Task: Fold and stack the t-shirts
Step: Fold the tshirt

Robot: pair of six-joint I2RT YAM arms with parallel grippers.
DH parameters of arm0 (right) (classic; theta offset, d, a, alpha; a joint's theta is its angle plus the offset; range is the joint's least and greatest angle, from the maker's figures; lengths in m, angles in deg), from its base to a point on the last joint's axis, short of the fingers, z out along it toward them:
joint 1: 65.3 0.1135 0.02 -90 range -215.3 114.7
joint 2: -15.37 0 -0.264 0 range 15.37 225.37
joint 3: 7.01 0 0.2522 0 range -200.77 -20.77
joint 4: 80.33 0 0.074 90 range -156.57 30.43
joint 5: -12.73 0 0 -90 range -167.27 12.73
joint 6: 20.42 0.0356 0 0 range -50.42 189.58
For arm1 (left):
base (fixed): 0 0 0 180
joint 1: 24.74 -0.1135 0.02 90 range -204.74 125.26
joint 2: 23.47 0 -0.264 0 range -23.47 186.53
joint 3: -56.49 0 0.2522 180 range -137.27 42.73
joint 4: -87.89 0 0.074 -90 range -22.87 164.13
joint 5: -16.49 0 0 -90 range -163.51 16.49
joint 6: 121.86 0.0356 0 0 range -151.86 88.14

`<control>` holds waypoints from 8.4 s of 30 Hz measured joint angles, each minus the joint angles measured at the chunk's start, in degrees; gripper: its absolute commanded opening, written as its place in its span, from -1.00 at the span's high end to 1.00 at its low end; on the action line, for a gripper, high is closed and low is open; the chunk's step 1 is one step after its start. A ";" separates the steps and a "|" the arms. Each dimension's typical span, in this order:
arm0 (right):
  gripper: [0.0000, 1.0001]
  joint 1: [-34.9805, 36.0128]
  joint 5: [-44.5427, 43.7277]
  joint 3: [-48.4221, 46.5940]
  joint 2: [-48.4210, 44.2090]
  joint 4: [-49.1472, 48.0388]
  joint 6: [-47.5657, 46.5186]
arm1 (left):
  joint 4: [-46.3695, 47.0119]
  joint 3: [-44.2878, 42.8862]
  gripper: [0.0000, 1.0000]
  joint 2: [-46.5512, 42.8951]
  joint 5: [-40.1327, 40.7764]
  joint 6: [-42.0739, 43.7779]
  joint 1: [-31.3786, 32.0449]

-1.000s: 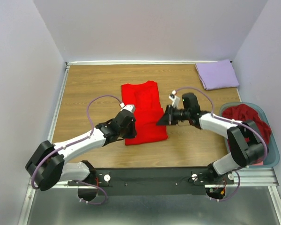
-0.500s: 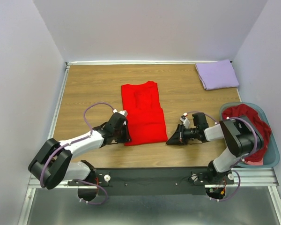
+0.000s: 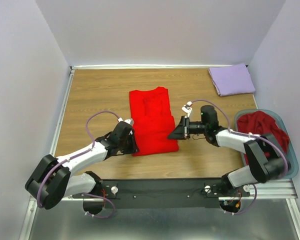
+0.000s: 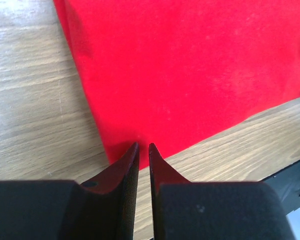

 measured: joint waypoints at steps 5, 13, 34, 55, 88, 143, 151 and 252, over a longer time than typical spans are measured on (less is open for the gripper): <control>0.60 4.07 -0.70 1.16 13.99 -9.18 3.43 | 0.07 0.55 0.59 0.00 0.00 -0.46 0.00; 0.56 -0.74 1.11 6.05 27.10 -18.84 3.52 | 1.73 2.23 0.63 0.11 -0.04 -2.21 0.00; -0.14 1.38 -30.71 -4.22 -9.92 30.32 -12.26 | -14.27 -9.31 -0.44 -3.15 11.10 -3.74 5.09; -0.11 17.57 -56.65 -9.75 -5.88 46.14 -14.82 | -18.25 -12.26 0.05 11.39 16.68 -4.31 11.13; 0.80 25.79 -67.87 -15.10 6.21 49.22 -10.19 | -14.71 -10.51 1.00 10.36 17.11 -7.39 12.66; 0.99 19.87 -64.61 -48.81 0.90 90.38 -22.51 | -28.98 -25.81 1.00 -9.53 12.02 -3.02 8.37; 0.99 19.47 -61.86 -49.29 1.73 89.90 -24.57 | -29.31 -24.33 1.00 -13.25 12.11 -3.23 7.41; 0.09 -9.33 -7.06 -22.86 18.51 3.69 -6.56 | 15.54 -36.22 0.17 23.37 0.28 10.38 -10.71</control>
